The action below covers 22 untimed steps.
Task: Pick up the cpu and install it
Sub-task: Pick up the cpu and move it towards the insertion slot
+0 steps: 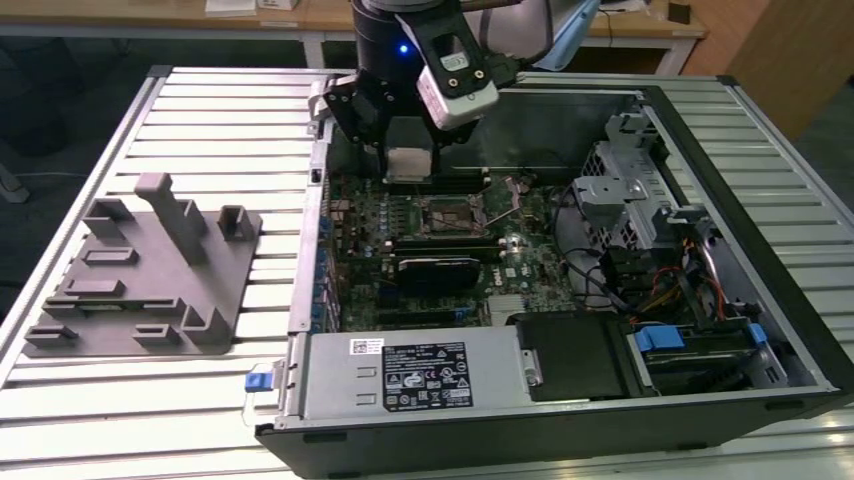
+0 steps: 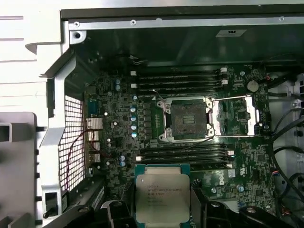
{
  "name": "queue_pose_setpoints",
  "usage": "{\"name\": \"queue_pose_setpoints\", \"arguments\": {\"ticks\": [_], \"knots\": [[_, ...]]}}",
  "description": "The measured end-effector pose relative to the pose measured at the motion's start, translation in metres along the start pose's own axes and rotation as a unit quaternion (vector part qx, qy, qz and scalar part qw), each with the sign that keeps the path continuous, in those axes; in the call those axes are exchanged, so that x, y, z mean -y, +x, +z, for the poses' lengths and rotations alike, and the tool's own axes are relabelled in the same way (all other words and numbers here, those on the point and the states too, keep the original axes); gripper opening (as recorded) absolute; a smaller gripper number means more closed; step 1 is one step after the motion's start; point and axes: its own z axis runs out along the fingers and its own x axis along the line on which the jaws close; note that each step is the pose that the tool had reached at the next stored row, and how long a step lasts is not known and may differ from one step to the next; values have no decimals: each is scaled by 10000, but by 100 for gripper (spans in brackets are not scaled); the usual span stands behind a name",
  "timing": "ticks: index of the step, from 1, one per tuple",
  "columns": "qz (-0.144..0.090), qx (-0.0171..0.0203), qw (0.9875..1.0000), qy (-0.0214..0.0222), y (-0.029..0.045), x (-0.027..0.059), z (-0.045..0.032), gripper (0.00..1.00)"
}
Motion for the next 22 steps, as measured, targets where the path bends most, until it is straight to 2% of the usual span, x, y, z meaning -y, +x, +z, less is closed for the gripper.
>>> {"name": "queue_pose_setpoints", "arguments": {"ticks": [22], "knots": [[1, 2, 10000, 29, -119, -6, 189, 54]]}}
